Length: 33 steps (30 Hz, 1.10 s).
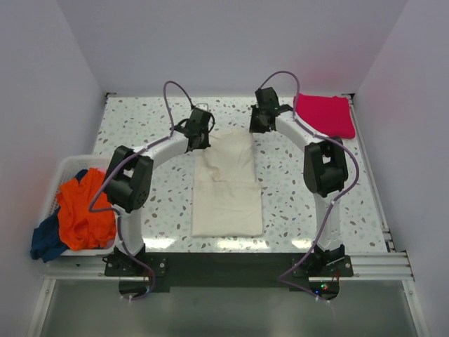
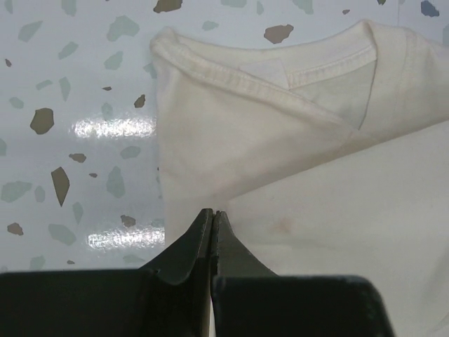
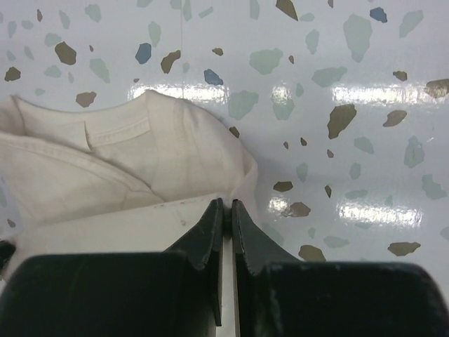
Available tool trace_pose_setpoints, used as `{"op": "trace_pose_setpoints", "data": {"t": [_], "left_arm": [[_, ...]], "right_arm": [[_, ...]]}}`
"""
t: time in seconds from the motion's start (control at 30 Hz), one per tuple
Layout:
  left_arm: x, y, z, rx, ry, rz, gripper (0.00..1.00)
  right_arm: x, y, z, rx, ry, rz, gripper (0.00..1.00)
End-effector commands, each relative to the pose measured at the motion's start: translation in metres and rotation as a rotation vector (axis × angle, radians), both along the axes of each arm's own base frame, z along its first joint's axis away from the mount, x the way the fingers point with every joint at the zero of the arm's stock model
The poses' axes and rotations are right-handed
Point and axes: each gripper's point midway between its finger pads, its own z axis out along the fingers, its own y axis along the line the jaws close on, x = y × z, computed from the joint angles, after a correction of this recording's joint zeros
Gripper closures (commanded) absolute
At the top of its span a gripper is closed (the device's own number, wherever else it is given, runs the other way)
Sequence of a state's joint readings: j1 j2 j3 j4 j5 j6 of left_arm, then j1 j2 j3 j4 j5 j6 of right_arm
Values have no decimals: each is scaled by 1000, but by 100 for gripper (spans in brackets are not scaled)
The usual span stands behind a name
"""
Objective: Fold and stack the t-shirts
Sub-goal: Fold the tshirt
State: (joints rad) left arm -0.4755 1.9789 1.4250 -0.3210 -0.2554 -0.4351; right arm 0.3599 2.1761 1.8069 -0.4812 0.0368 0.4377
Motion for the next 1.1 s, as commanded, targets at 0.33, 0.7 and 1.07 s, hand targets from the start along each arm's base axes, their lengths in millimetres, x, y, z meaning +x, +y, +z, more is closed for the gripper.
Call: {"op": "trace_pose_setpoints", "data": {"t": [0.33,0.7,1.07], "left_arm": [[17,27,16,-10,-75,126,100],[15,29,10,-9,-58,134,100],[10,34,6,10,-39,153,100]], "right_arm": [[28,10,16,-61,-128,78,93],[38,36,26,-88,-217,170,88],[45,56,23,-106,-247,235,65]]}}
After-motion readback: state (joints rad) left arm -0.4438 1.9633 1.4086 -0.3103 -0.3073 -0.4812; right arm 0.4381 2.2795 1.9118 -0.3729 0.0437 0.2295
